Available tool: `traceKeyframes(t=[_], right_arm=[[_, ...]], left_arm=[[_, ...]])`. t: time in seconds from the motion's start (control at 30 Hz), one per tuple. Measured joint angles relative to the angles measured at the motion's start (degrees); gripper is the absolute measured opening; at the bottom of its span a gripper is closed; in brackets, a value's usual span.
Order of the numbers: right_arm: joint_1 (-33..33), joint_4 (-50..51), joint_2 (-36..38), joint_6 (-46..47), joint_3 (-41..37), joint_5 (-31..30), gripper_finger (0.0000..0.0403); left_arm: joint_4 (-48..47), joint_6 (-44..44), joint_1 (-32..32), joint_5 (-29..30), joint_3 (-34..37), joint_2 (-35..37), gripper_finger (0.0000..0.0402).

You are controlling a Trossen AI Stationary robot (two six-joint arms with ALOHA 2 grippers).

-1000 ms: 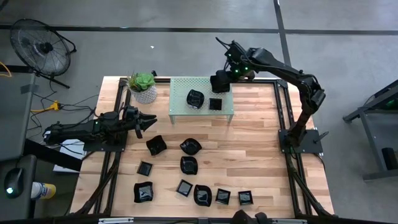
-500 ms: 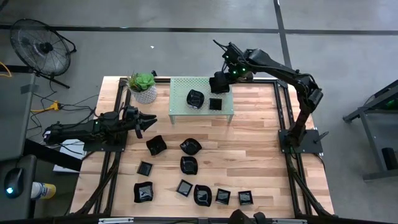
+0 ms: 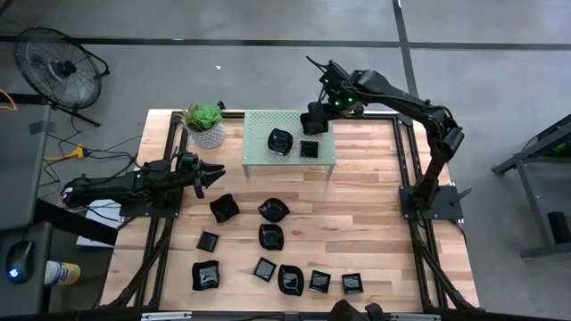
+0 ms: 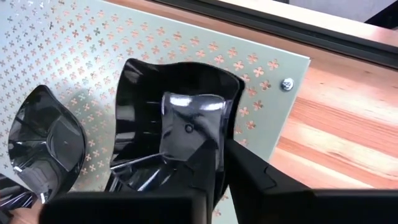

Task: Pick & Place Mini shaped plates
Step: Stack the distorted square plate on top of the distorted square plate on the shelf, then stack the square plate on top of the square plate on the shelf

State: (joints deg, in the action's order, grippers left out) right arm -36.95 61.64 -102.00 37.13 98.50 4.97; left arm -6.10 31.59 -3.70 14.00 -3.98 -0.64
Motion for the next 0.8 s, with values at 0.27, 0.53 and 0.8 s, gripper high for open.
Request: traceKeyframes(t=[0.27, 0.53, 0.8], right_arm=[[-0.01, 0.00, 0.02, -0.08, 0.00, -0.04, 0.0061], [-0.36, 0.44, 0.44, -0.64, 0.00, 0.83, 0.0066], [-0.02, 2.05, 3.82, -2.93, 0.00, 2.17, 0.0067]], left_arm=[[0.01, 0.01, -0.02, 0.00, -0.01, 0.00, 0.0134], [0.02, 0.01, -0.02, 0.00, -0.01, 0.00, 0.0134], [0.00, 0.01, 0.00, -0.02, 0.02, -0.02, 0.0134]])
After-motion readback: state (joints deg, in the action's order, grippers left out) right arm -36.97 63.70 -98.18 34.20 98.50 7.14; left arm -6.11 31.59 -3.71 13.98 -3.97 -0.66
